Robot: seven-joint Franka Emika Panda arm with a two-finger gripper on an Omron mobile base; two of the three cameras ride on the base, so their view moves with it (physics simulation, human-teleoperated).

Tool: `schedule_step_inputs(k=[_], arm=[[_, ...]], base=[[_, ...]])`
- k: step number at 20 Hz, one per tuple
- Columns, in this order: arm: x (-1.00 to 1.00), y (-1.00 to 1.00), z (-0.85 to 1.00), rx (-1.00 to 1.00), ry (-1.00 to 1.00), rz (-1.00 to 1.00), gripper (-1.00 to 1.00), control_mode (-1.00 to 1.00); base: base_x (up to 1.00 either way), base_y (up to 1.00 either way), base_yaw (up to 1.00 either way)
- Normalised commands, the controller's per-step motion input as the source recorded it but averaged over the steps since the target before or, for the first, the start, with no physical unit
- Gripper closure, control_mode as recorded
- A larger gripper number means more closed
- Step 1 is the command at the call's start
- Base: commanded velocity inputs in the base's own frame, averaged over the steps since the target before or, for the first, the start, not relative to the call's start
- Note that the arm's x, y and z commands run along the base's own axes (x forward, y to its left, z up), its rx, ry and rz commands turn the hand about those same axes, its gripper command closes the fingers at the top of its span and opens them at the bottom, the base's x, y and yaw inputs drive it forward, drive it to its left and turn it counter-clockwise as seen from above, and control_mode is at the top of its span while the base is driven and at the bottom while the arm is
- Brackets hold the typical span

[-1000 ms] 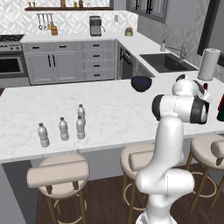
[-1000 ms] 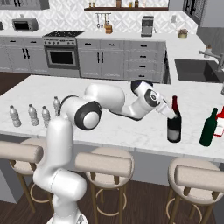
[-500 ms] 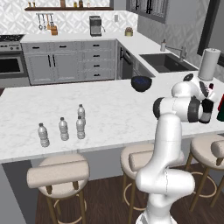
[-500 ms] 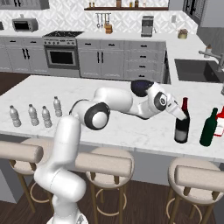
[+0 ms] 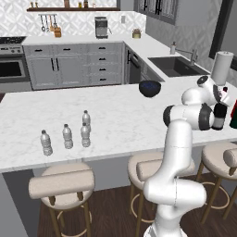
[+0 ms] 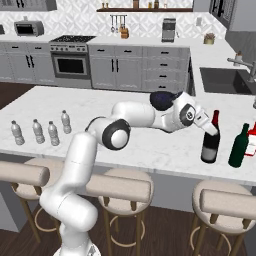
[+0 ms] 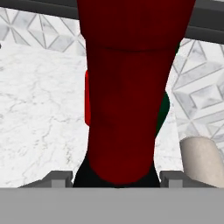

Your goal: Move the plastic bottles in the middle to the plastics group, and the glass bottles in the middle to the glass group.

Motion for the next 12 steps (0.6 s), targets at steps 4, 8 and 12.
schedule_step_inputs(k=[4,8,12], arm=[[-0.23,0.0,-0.7,-0.05,0.0,0.03,1.0,-1.0],[-0.41,0.01,-0.62,-0.04,-0.02,0.0,1.0,-1.0],[-0.36,0.1,-0.61,-0.08,0.0,0.0,1.0,-1.0]], base=[[0.0,0.0,0.0],[0.0,0.0,0.0],[0.0,0.0,0.0]])
